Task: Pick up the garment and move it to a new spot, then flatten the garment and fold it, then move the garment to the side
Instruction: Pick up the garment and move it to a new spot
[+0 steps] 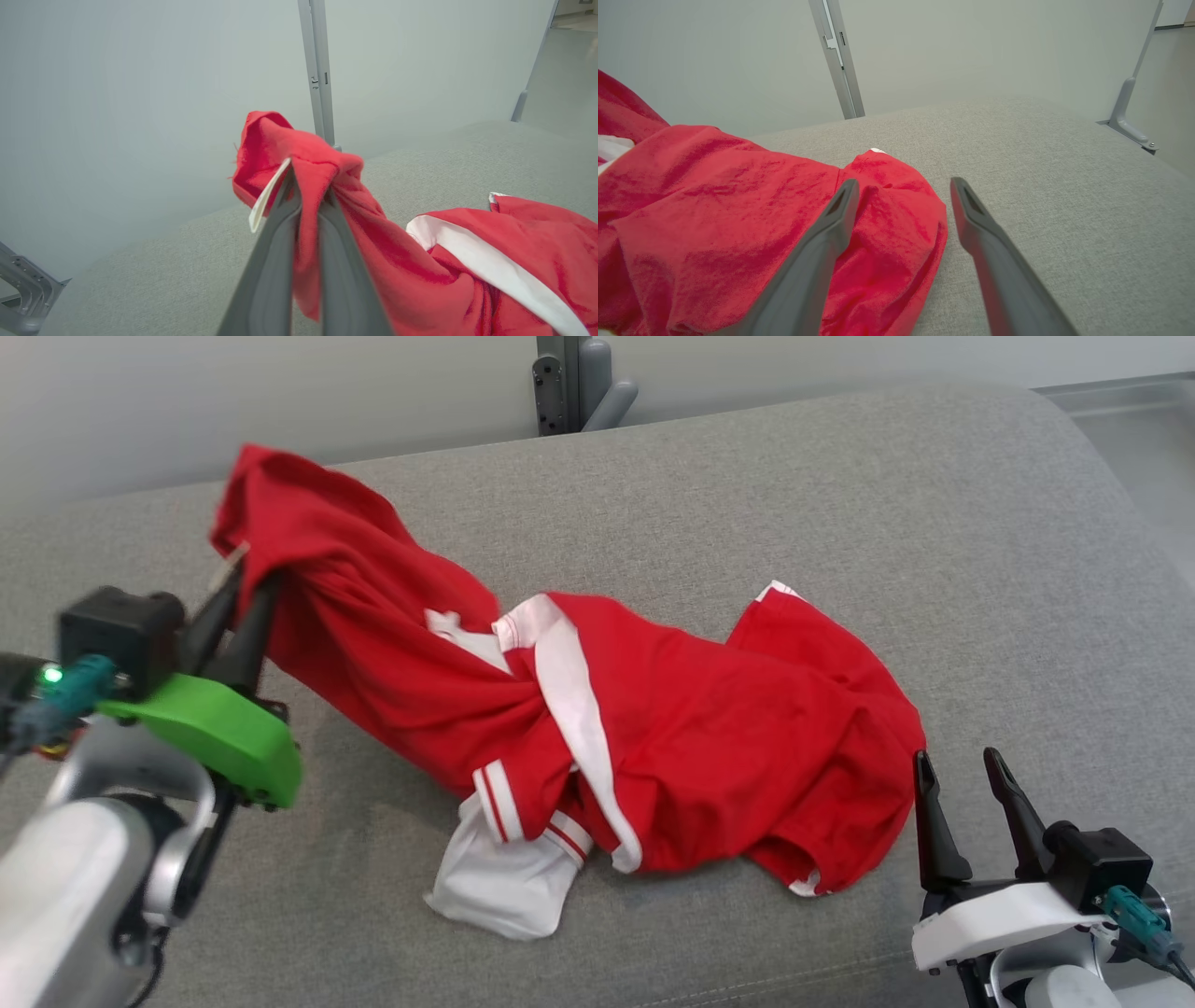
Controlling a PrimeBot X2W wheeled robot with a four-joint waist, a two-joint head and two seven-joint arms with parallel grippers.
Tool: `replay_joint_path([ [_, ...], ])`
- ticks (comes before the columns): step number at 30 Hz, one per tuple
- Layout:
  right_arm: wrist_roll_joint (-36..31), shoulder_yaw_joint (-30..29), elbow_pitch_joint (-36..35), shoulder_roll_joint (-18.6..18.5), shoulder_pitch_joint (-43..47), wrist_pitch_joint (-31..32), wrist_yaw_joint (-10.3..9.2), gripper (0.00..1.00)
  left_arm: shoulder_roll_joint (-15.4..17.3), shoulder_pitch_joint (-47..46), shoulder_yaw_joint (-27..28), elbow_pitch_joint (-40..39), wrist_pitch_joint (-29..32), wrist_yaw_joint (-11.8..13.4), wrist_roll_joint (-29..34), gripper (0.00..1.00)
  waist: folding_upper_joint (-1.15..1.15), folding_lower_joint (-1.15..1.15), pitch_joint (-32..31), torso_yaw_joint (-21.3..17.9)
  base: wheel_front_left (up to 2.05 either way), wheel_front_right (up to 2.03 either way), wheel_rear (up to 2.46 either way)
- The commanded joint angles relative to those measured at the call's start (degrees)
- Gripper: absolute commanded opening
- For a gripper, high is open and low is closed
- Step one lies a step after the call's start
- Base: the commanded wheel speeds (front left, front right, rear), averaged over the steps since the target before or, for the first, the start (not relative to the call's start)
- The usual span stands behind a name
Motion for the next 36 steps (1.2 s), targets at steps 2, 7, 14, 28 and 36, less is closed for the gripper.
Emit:
replay_joint_path([
  [2, 0.70, 0.18, 0.16, -0.08, 0.13, -0.18, -0.06, 1.00, 3.55, 0.33, 2.64, -4.78, 1.75, 1.93, -0.19, 0.00, 0.00, 0.00, -0.04, 0.53, 0.00, 0.00, 0.00],
  [7, 1.43, 0.67, 0.21, -0.09, -1.03, -0.18, -0.06, 1.00, 12.58, 1.66, 10.61, -10.42, 5.82, 5.96, -2.18, 0.00, 0.00, 0.00, 0.84, 0.63, 0.00, 0.00, 0.00],
  [14, 1.85, 0.39, 0.11, -0.11, -2.04, -0.18, -0.06, 1.00, 24.28, 4.06, 23.40, -3.67, 6.15, 6.77, -6.75, 0.00, 0.00, 0.00, 2.93, -0.15, 0.00, 0.00, 0.00],
  [28, 1.24, 0.28, 1.09, -0.08, -3.34, -0.18, -0.06, 1.00, 29.07, 8.48, 34.55, 14.07, 1.82, 1.90, -12.97, 0.00, 0.00, 0.00, 5.03, -0.48, 0.00, 0.00, 0.00],
  [36, 0.87, 0.86, 1.90, -0.08, -3.76, -0.19, -0.06, 1.00, 16.93, 8.63, 26.67, 26.00, -0.85, -5.74, -15.37, 0.00, 0.00, 0.00, 5.86, -0.62, 0.00, 0.00, 0.00],
])
